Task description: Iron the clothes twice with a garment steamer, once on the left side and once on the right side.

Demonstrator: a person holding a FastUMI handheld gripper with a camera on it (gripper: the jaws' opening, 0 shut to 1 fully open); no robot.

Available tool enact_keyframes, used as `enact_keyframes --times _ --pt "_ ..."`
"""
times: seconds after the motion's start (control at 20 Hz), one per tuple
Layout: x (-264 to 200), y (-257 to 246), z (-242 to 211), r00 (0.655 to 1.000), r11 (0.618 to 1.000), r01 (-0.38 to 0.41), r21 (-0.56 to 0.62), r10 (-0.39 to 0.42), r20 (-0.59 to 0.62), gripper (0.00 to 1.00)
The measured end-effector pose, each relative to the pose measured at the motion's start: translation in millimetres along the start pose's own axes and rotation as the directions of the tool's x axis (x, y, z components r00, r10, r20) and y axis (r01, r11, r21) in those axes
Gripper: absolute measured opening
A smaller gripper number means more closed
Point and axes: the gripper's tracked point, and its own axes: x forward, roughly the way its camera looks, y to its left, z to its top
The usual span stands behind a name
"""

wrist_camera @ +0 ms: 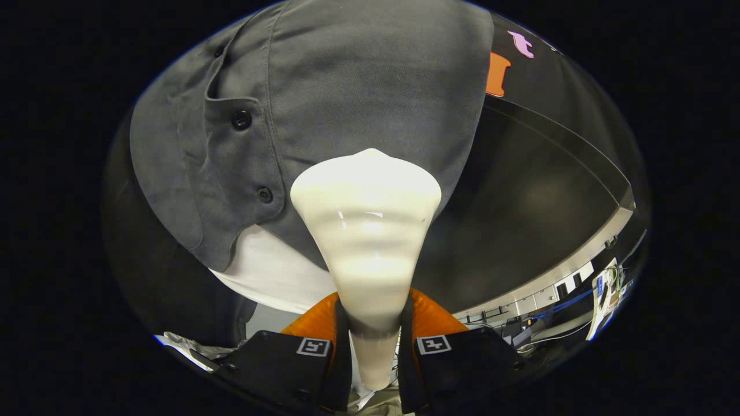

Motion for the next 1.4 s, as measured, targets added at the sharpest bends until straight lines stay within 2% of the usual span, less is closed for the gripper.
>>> enact_keyframes --times 0.1,0.4,0.6,1.2,1.4 --pt "1 3 7 1.000 1.000 0.001 -0.001 -0.001 0.014 0.40" --pt "-78 9 42 0.996 1.000 -0.002 -0.007 0.003 0.088 0.40" --pt "-111 18 81 0.988 1.000 -0.008 -0.001 0.008 0.153 0.40" --pt "-237 69 213 0.927 0.999 -0.045 -0.013 0.047 0.372 0.40" --pt "-254 91 241 0.911 0.998 -0.054 -0.025 0.059 0.408 0.40"
